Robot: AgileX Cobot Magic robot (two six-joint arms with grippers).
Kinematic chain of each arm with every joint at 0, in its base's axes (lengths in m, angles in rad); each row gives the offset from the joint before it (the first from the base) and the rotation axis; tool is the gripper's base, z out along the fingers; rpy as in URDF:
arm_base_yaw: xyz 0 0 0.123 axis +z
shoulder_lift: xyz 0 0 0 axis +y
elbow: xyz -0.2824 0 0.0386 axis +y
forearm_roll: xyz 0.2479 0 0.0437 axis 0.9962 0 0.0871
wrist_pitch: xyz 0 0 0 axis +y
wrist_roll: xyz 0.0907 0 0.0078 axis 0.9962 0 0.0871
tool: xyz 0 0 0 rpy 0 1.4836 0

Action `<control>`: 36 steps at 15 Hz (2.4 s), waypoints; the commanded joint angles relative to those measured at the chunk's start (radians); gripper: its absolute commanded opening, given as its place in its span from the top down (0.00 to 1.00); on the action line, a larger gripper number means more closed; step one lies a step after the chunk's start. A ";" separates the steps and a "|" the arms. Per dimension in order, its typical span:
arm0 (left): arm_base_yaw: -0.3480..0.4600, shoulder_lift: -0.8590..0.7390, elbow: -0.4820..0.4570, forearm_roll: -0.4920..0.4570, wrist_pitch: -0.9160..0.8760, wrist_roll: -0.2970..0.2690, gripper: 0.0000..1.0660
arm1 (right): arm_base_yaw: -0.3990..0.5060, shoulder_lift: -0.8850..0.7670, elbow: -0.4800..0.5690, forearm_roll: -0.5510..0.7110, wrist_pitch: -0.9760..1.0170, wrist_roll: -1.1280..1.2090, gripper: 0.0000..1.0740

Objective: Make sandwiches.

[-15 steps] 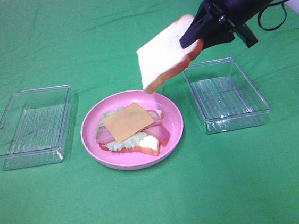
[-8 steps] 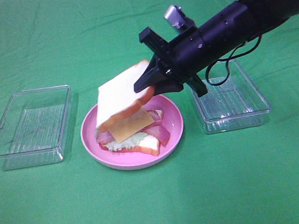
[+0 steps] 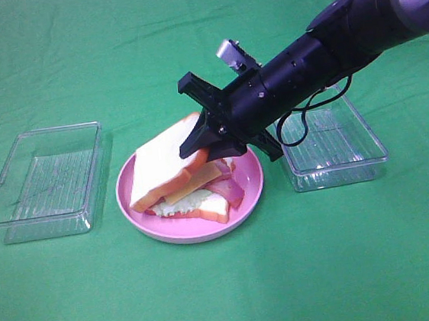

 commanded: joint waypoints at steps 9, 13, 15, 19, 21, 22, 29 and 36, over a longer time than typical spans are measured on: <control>-0.003 -0.022 0.002 -0.002 -0.008 0.000 0.38 | 0.000 -0.003 0.002 -0.191 -0.005 0.075 0.29; -0.003 -0.022 0.002 -0.002 -0.008 0.000 0.38 | 0.000 -0.016 0.002 -0.417 0.033 0.171 0.29; -0.003 -0.022 0.002 -0.002 -0.008 0.000 0.38 | 0.000 -0.050 0.002 -0.473 0.035 0.171 0.29; -0.003 -0.022 0.002 -0.002 -0.008 0.000 0.38 | 0.000 -0.211 0.002 -0.601 0.054 0.171 0.29; -0.003 -0.022 0.002 -0.002 -0.008 0.000 0.38 | 0.000 -0.313 0.002 -0.653 0.096 0.172 0.29; -0.003 -0.022 0.002 -0.002 -0.008 0.000 0.38 | 0.000 -0.388 0.002 -0.713 0.137 0.203 0.29; -0.003 -0.022 0.002 -0.002 -0.008 0.000 0.38 | 0.000 -0.717 0.114 -0.997 0.249 0.374 0.29; -0.003 -0.022 0.002 -0.002 -0.008 0.000 0.38 | 0.000 -1.198 0.556 -1.099 0.272 0.376 0.29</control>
